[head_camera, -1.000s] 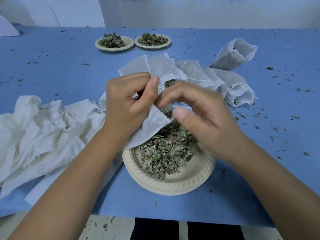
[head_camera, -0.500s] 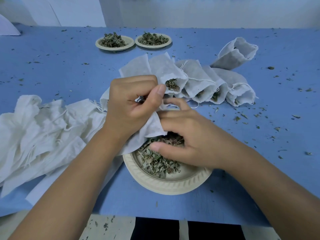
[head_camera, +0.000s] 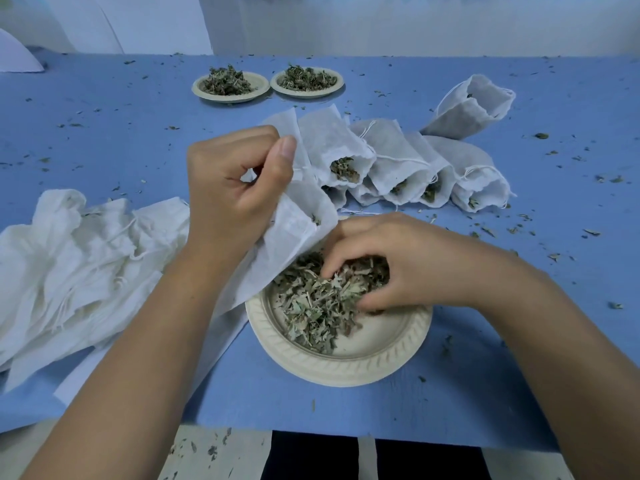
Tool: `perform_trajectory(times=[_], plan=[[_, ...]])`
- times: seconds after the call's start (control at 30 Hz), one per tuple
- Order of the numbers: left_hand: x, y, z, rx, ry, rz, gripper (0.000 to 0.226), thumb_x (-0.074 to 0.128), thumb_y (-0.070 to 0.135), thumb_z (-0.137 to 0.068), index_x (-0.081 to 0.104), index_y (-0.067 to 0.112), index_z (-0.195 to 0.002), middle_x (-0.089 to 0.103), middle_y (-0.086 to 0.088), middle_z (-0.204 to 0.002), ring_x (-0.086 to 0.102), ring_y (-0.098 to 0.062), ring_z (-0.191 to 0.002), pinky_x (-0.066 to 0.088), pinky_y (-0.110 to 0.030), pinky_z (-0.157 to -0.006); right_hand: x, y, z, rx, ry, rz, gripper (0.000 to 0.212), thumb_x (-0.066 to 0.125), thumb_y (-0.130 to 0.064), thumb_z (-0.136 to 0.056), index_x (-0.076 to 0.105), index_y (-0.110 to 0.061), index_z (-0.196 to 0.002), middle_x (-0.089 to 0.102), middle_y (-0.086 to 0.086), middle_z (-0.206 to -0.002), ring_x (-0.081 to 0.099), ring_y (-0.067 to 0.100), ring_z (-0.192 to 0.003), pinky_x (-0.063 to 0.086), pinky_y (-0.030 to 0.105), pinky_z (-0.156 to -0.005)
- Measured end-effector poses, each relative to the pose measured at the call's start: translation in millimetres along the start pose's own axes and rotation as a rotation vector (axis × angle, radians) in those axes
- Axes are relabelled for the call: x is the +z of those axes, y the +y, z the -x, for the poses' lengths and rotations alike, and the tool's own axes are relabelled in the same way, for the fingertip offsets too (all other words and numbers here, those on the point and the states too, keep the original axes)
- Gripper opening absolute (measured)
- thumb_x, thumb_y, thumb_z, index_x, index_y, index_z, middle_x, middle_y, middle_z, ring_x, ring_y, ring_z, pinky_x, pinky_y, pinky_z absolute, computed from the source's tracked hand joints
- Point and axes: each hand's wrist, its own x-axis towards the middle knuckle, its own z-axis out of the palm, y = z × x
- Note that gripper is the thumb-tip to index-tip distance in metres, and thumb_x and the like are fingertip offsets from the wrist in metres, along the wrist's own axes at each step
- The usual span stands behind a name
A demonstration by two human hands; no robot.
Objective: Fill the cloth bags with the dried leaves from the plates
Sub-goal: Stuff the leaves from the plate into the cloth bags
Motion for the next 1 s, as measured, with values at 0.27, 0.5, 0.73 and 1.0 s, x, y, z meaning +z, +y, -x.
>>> perform_trajectory(times=[0.27, 0.5, 0.73, 1.0], plan=[[-2, 0, 0, 0.198, -0.076, -0.115, 0.049, 0.047, 0.004, -0.095, 0.042, 0.004, -0.046, 0.033, -0.006, -0.047, 0.028, -0.019, -0.047, 0.02, -0.023, -0.049, -18, 4, 9, 0.012, 0.189, -0.286, 0.022, 0.077, -0.007, -0.073, 0.074, -0.022, -0.09, 0.071, -0.018, -0.087, 0.066, -0.001, -0.088, 0.049, 0.018, -0.084], [3, 6, 3, 0.209, -0.107, -0.097, 0.049, 0.048, 0.007, -0.094, 0.043, 0.002, -0.046, 0.033, -0.009, -0.046, 0.028, -0.022, -0.044, 0.02, -0.027, -0.047, -20, -1, 11, -0.089, 0.511, -0.672, 0.027, 0.08, -0.003, -0.065, 0.069, -0.021, -0.081, 0.071, -0.013, -0.074, 0.066, 0.001, -0.072, 0.051, 0.015, -0.071], [9, 9, 3, 0.199, -0.141, -0.051, 0.047, 0.048, 0.01, -0.097, 0.045, 0.009, -0.05, 0.03, 0.001, -0.054, 0.024, -0.008, -0.053, 0.019, -0.013, -0.053, 6, -7, -7, 0.024, 0.566, -0.075, 0.031, 0.074, 0.002, -0.066, 0.074, -0.01, -0.095, 0.067, -0.007, -0.085, 0.06, 0.005, -0.081, 0.042, 0.009, -0.075], [10, 6, 3, 0.174, -0.163, -0.087, 0.046, 0.049, 0.004, -0.094, 0.045, 0.003, -0.048, 0.031, -0.003, -0.05, 0.025, -0.012, -0.051, 0.018, -0.019, -0.052, -2, -5, -1, -0.045, 0.507, -0.606, 0.031, 0.081, -0.006, -0.064, 0.062, -0.01, -0.088, 0.062, 0.013, -0.097, 0.06, 0.034, -0.082, 0.049, 0.028, -0.071]])
